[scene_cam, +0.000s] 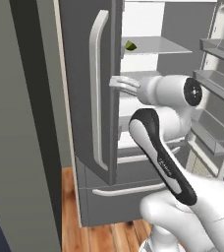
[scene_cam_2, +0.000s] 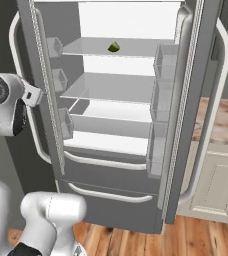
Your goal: There is a bowl on the dining counter. Grab a lemon wedge from the fridge and place it in the bowl. Then get the liquor bottle and glass cup from the cabinet and place them next to the bowl.
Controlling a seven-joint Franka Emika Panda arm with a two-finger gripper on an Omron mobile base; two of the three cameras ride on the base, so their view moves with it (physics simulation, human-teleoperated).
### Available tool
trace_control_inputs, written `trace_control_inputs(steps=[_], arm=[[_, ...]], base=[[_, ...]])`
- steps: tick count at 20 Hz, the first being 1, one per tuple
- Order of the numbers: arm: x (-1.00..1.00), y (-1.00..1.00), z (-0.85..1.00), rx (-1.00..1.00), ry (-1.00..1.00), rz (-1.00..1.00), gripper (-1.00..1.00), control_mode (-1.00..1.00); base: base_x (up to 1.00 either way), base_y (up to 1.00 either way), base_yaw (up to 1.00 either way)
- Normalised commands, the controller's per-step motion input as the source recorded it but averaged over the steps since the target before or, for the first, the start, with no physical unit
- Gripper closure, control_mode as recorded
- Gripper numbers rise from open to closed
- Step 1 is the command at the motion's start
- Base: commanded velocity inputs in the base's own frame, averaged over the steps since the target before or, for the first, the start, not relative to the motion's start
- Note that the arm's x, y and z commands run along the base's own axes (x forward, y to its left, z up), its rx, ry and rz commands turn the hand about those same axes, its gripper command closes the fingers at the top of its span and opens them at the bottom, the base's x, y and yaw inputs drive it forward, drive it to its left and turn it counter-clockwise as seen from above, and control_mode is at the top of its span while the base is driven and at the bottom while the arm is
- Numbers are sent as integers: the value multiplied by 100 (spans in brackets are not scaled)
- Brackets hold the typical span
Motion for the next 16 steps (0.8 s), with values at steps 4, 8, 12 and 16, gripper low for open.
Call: trace_control_inputs(steps=[4,8,12,16], arm=[[-26,-97,26,42,1,0,-100,-100],[20,-79,3,36,12,1,-100,-100],[68,-58,0,32,26,6,-100,-100],[95,-27,0,26,34,10,-100,-100]], base=[[0,0,0],[0,0,0],[0,0,0],[0,0,0]])
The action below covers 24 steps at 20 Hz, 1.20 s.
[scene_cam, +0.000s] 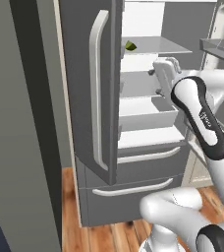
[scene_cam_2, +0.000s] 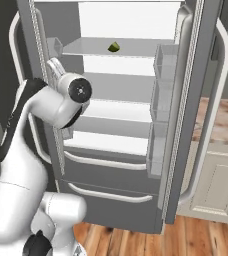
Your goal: There is a bowl on the dining counter. Grab a lemon wedge from the fridge and place it in the bowl. Then get the liquor bottle and glass cup from the cabinet and place them next to the bowl.
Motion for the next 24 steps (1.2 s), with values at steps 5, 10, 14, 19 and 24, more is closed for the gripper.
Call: trace_control_inputs(steps=[5,10,14,19,24], arm=[[85,3,-4,12,18,15,-100,-100],[60,34,-14,2,5,17,-100,-100],[43,54,-17,0,2,16,-100,-100],[20,74,-13,0,0,14,-100,-100],[1,87,-2,0,0,12,-100,-100]], base=[[0,0,0],[0,0,0],[0,0,0],[0,0,0],[0,0,0]])
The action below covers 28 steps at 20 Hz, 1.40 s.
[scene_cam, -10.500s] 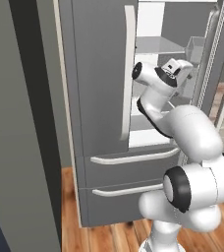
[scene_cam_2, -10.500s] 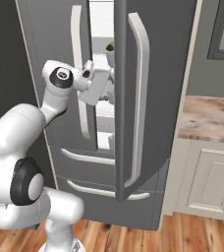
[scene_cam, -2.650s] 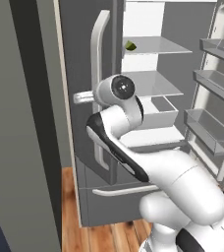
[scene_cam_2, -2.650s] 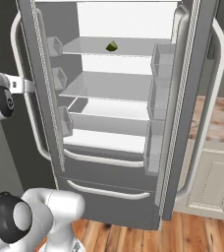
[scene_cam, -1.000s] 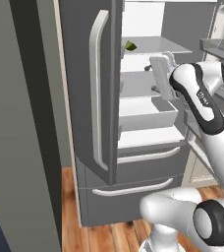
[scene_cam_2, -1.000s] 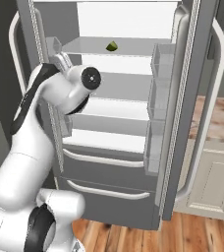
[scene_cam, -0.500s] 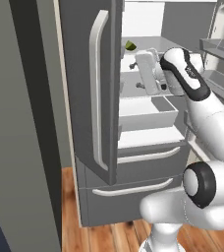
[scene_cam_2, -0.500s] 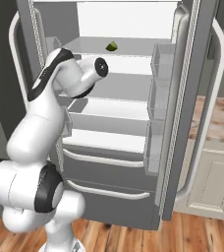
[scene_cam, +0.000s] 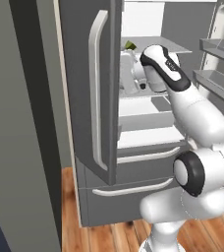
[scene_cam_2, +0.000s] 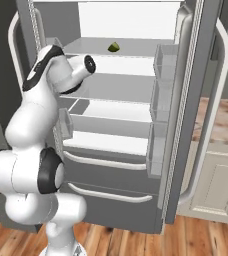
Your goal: There is a bowl on the dining counter. Grab a lemon wedge from the fridge and place it in the bowl. Then get the liquor bottle and glass cup from the cabinet and place them next to the bowl.
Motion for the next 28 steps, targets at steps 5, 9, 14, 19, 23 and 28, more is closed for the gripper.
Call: trace_control_inputs(steps=[5,9,14,19,23,28], arm=[[-7,98,0,-2,0,13,-100,-100],[-11,100,0,-4,0,11,-100,-100],[-1,100,-4,-6,0,9,-100,-100],[0,92,-9,-9,-1,7,-100,-100],[0,65,-15,-12,0,2,-100,-100],[-8,-6,-7,-6,-2,1,-100,-100]], base=[[0,0,0],[0,0,0],[0,0,0],[0,0,0],[0,0,0],[0,0,0]])
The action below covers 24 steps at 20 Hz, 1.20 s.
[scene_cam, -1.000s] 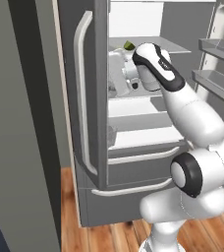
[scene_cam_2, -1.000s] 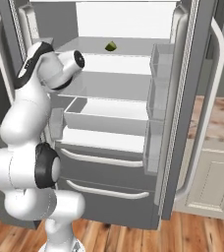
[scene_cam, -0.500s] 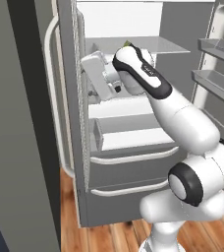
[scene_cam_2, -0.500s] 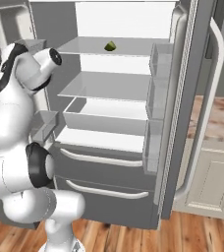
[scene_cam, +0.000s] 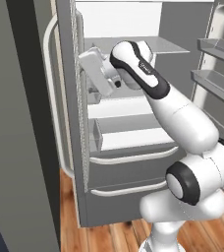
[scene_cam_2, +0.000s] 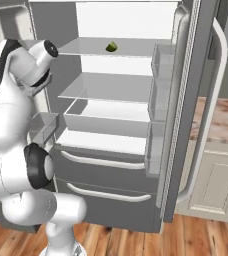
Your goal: There is a bowl on the dining counter. Grab a lemon wedge from the fridge and place it in the bowl. Then get the liquor bottle and glass cup from the cabinet and place them next to the bowl.
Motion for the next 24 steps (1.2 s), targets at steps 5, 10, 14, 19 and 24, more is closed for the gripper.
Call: trace_control_inputs(steps=[5,10,14,19,24], arm=[[-77,-66,0,-4,-30,-8,-100,-100],[-91,-86,0,-9,-34,-5,-100,-100],[-83,-86,-4,-16,-26,-3,-100,-100],[-81,-68,-12,-21,-17,-14,-100,-100],[-50,-42,-13,-26,-5,-23,-100,-100]], base=[[0,0,0],[0,0,0],[0,0,0],[0,0,0],[0,0,0]])
